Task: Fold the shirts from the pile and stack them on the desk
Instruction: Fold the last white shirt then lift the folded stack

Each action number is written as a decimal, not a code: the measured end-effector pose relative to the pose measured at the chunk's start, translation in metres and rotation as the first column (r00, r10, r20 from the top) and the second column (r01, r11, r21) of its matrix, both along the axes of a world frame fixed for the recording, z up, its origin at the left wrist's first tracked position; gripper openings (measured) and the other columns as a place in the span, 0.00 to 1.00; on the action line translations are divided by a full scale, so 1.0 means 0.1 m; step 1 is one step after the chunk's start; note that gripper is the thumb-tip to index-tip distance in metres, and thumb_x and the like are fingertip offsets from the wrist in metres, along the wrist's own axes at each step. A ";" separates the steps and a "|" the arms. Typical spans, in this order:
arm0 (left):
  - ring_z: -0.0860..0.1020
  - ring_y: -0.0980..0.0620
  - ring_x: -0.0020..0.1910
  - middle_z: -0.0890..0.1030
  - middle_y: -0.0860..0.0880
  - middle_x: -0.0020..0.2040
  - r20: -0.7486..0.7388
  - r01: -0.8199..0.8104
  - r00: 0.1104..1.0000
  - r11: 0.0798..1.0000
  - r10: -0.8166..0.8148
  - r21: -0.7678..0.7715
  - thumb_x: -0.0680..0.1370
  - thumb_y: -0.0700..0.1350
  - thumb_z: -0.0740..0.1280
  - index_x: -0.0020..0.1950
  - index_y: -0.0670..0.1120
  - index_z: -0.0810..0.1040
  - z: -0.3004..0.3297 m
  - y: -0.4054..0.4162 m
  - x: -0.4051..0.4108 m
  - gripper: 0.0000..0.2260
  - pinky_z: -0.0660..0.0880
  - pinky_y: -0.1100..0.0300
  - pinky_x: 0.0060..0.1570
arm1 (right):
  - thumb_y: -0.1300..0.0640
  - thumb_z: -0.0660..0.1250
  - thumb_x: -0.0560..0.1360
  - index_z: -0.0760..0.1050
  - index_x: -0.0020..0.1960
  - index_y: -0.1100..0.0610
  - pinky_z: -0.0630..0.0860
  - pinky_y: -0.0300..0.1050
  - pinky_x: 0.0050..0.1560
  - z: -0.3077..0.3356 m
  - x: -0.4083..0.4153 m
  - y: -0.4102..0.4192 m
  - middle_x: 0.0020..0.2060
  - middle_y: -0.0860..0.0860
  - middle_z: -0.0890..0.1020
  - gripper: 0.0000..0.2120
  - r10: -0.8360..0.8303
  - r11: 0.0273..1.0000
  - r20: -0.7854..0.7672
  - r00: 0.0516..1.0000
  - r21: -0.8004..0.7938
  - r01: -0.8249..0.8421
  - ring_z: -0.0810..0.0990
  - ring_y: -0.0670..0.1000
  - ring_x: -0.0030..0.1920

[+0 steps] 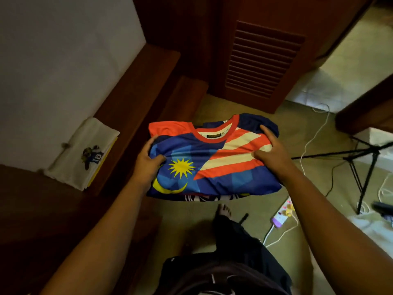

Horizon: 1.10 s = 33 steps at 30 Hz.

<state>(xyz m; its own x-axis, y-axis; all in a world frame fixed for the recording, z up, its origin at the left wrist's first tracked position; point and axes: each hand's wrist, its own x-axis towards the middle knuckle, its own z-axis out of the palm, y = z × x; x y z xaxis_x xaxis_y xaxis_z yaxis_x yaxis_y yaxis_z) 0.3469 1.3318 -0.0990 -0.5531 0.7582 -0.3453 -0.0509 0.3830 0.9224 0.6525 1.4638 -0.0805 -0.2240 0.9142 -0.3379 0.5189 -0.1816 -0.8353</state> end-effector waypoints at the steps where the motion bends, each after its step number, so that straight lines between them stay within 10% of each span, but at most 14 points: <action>1: 0.78 0.49 0.55 0.78 0.46 0.60 -0.002 -0.029 1.000 1.000 0.029 -0.003 0.72 0.26 0.64 0.69 0.50 0.71 0.00 0.11 0.00 0.30 0.77 0.57 0.52 | 0.67 0.67 0.71 0.60 0.75 0.44 0.71 0.37 0.40 0.01 -0.04 0.20 0.66 0.53 0.69 0.38 0.027 1.000 -0.001 1.000 -0.004 -0.027 0.74 0.42 0.47; 22: 0.74 0.53 0.63 0.73 0.46 0.67 -0.093 -0.482 0.871 0.876 0.482 0.030 0.73 0.26 0.63 0.72 0.46 0.66 -0.04 1.00 -1.04 0.30 0.72 0.55 0.64 | 0.68 0.68 0.70 0.62 0.75 0.46 0.72 0.31 0.38 0.02 -2.26 2.45 0.61 0.51 0.72 0.38 0.546 0.837 -0.016 0.837 0.059 -0.545 0.76 0.43 0.47; 26: 0.77 0.72 0.44 0.74 0.51 0.58 -0.102 -0.571 0.814 0.820 0.572 0.046 0.74 0.25 0.63 0.72 0.44 0.66 -0.23 1.10 -1.44 0.29 0.74 0.75 0.43 | 0.69 0.68 0.70 0.61 0.75 0.45 0.74 0.29 0.38 -0.18 -2.90 2.66 0.58 0.51 0.74 0.38 0.629 0.776 -0.029 0.777 0.073 -0.626 0.76 0.45 0.46; 30: 0.78 0.58 0.55 0.76 0.49 0.61 -0.123 -0.648 0.754 0.761 0.645 0.018 0.74 0.28 0.65 0.72 0.47 0.67 -0.46 1.12 -1.86 0.29 0.74 0.72 0.48 | 0.70 0.68 0.72 0.60 0.76 0.53 0.67 0.21 0.43 -0.35 -3.55 2.80 0.61 0.44 0.65 0.36 0.705 0.706 -0.019 0.709 0.119 -0.699 0.69 0.45 0.58; 33: 0.72 0.53 0.61 0.73 0.49 0.64 -0.180 -0.691 0.708 0.723 0.683 0.022 0.73 0.27 0.65 0.73 0.44 0.67 -0.61 1.17 -2.12 0.30 0.69 0.78 0.48 | 0.70 0.67 0.74 0.59 0.76 0.53 0.67 0.20 0.36 -0.50 -3.97 2.92 0.55 0.40 0.68 0.35 0.759 0.650 -0.019 0.651 0.086 -0.755 0.70 0.38 0.43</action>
<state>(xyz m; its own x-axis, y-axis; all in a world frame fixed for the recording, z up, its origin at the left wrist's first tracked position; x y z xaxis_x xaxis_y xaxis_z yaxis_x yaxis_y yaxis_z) 0.1351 1.4487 -0.1598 -0.9657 0.1330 -0.2230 -0.1664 0.3423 0.9247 0.2559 1.7558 -0.1309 -0.8624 0.4379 -0.2541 0.4104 0.3105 -0.8574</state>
